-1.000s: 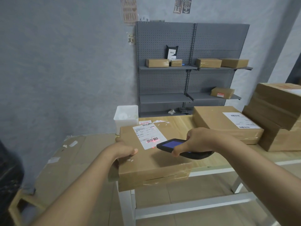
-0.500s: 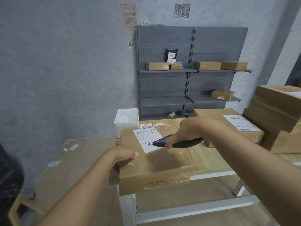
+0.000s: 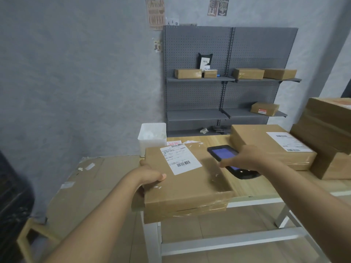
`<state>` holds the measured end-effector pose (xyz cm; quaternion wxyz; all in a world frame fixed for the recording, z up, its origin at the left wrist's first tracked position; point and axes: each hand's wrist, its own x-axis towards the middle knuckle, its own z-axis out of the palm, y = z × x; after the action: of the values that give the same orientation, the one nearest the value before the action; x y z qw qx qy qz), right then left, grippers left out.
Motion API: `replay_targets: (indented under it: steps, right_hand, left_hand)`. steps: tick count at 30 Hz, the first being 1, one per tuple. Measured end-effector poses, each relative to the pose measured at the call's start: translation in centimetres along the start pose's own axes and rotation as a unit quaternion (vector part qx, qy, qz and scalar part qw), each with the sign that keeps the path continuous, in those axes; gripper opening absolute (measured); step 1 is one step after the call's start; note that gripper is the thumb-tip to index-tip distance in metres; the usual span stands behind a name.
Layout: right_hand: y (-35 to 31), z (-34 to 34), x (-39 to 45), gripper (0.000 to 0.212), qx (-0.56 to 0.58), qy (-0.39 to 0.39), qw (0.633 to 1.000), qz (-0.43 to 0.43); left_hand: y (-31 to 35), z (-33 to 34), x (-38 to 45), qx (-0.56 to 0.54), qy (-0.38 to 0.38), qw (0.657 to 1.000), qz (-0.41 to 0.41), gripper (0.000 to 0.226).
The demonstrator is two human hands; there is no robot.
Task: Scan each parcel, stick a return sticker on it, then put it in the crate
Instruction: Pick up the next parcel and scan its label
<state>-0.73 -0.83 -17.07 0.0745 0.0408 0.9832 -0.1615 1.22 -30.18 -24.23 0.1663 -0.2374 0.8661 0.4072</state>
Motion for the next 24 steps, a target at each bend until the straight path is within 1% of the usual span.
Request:
replay_targets:
  steps: [2,4,6,8,12,14,16,19,21,22,24]
  right_hand:
    - [2.0,1.8,1.0,0.055,0.043,0.002,0.998,0.042]
    - [3.7,3.6,1.8,0.054,0.079,0.026,0.995,0.063]
    - [4.8,5.2,2.4,0.051,0.073,0.043,0.994,0.073]
    - [5.3,6.4,3.1,0.050,0.055,0.036,0.994,0.086]
    - [5.4,9.0,4.9,0.046,0.060,0.014,0.994,0.088]
    - [5.3,10.1,5.9,0.050,0.048,0.015,0.995,0.091]
    - [5.2,10.8,6.7,0.060,0.027,0.018,0.995,0.091]
    - [5.0,11.0,7.9,0.070,-0.022,0.007,0.996,0.084]
    - [4.6,10.6,8.7,0.076,-0.037,-0.020,0.995,0.085]
    - [4.4,10.2,9.2,0.075,-0.031,-0.029,0.995,0.086]
    - [3.8,9.2,10.4,0.073,-0.013,-0.025,0.997,0.075]
  left_hand:
    - [0.0,0.1,-0.1,-0.012,0.002,1.000,0.002,0.081]
    - [-0.1,0.2,-0.1,-0.020,0.004,1.000,0.004,0.080]
    - [-0.2,0.2,0.0,-0.024,0.006,1.000,0.008,0.080]
    - [-0.3,0.2,0.0,-0.020,0.014,1.000,0.015,0.081]
    - [-0.6,0.1,0.2,-0.004,0.018,0.999,0.026,0.084]
    - [-0.6,0.0,0.3,0.002,0.014,0.999,0.031,0.087]
    - [-0.5,-0.4,0.3,0.007,0.002,1.000,0.025,0.089]
    - [0.0,-1.0,0.3,0.030,-0.011,0.999,0.008,0.082]
    - [0.3,-1.6,0.5,0.047,0.012,0.999,0.011,0.074]
    - [0.5,-2.0,0.8,0.054,0.030,0.998,0.017,0.072]
    - [1.0,-2.6,1.4,0.070,0.069,0.994,0.037,0.071]
